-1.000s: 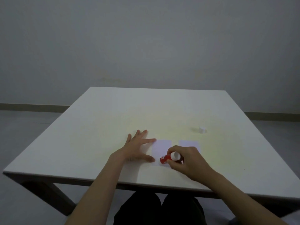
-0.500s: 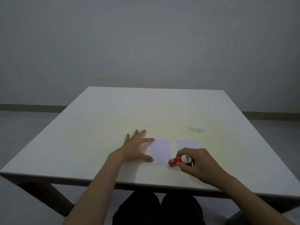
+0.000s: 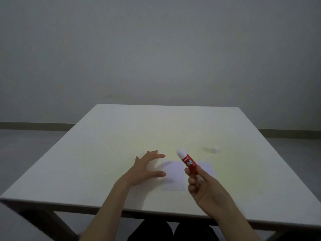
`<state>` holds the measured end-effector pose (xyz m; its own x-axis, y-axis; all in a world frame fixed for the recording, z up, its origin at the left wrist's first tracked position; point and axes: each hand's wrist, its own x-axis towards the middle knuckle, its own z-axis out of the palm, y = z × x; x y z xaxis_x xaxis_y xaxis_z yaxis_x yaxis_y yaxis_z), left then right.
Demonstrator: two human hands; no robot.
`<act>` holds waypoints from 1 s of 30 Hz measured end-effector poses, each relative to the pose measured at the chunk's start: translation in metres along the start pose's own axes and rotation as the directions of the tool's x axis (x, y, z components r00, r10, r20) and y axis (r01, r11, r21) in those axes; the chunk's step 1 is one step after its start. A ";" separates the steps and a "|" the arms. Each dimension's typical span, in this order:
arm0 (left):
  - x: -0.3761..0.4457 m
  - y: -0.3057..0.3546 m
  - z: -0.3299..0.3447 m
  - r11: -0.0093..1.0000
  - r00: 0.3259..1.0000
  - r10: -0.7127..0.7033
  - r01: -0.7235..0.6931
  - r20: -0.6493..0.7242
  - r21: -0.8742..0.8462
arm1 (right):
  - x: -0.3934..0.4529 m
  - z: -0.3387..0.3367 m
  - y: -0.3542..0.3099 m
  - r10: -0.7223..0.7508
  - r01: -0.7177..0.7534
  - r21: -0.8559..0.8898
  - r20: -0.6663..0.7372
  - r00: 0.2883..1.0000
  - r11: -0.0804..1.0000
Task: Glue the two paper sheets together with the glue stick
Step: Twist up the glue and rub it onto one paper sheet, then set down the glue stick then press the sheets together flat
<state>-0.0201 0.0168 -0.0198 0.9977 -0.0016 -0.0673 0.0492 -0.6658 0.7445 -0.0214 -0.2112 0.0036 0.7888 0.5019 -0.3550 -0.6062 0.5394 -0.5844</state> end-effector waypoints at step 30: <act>0.061 0.029 -0.047 0.978 0.844 -0.205 0.189 -0.496 -0.083 | 0.022 0.012 0.063 -0.323 0.147 -0.757 0.435 0.840 -0.636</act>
<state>0.0445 0.0322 0.0291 0.8546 0.5053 0.1196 0.2407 -0.5895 0.7711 -0.0428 -0.1582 -0.0323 0.8146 0.5415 0.2079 0.5789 -0.7814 -0.2329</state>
